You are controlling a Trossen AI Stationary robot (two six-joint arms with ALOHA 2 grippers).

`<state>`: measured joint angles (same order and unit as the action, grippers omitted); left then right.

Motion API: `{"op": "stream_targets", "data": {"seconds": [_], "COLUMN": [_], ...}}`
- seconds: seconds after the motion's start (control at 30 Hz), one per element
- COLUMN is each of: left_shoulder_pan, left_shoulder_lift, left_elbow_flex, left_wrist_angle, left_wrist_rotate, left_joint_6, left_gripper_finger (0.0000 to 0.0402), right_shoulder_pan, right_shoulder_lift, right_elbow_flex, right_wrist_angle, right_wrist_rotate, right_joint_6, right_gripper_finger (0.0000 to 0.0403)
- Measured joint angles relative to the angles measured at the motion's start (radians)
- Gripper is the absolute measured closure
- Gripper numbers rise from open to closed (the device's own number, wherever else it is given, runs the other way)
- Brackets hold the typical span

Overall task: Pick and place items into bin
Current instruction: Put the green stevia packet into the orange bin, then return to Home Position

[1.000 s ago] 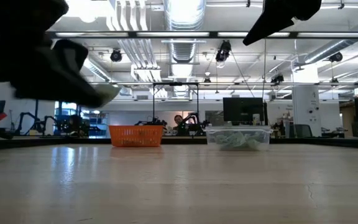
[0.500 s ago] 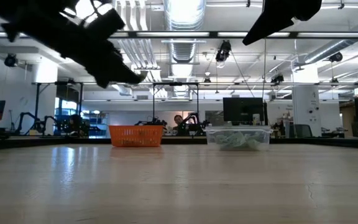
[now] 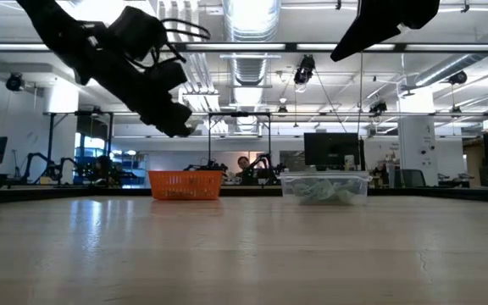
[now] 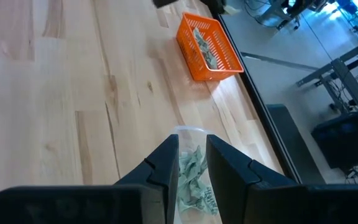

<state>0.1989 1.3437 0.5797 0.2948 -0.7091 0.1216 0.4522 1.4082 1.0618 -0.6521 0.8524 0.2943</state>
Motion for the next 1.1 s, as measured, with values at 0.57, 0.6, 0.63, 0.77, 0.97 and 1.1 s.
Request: {"op": "stream_targets", "data": {"seconds": [0.57, 0.6, 0.63, 0.77, 0.97, 1.1], "left_shoulder_pan": [0.197, 0.197, 0.197, 0.2, 0.201, 0.201], "left_shoulder_lift": [0.038, 0.041, 0.044, 0.059, 0.076, 0.077], "left_elbow_flex": [0.0, 0.0, 0.0, 0.0, 0.0, 0.0], "left_wrist_angle": [-0.002, -0.001, 0.001, 0.0, 0.0, 0.001], "left_wrist_rotate": [0.229, 0.228, 0.228, 0.228, 0.227, 0.226], "left_joint_6": [-0.143, -0.142, -0.142, -0.142, -0.142, -0.141], "left_gripper_finger": [0.0398, 0.0397, 0.0396, 0.0372, 0.0322, 0.0301], "right_shoulder_pan": [0.0, 0.0, 0.0, 0.0, 0.0, 0.0], "right_shoulder_lift": [0.0, 0.0, 0.0, 0.0, 0.0, 0.0], "right_elbow_flex": [-0.002, -0.002, -0.002, -0.002, -0.003, -0.003], "right_wrist_angle": [0.001, 0.001, 0.001, 0.003, 0.005, 0.005], "right_wrist_rotate": [0.0, 0.0, 0.0, 0.0, 0.0, 0.0], "right_joint_6": [-0.006, -0.006, -0.007, -0.006, -0.006, -0.007], "right_gripper_finger": [0.033, 0.033, 0.033, 0.033, 0.033, 0.033]}}
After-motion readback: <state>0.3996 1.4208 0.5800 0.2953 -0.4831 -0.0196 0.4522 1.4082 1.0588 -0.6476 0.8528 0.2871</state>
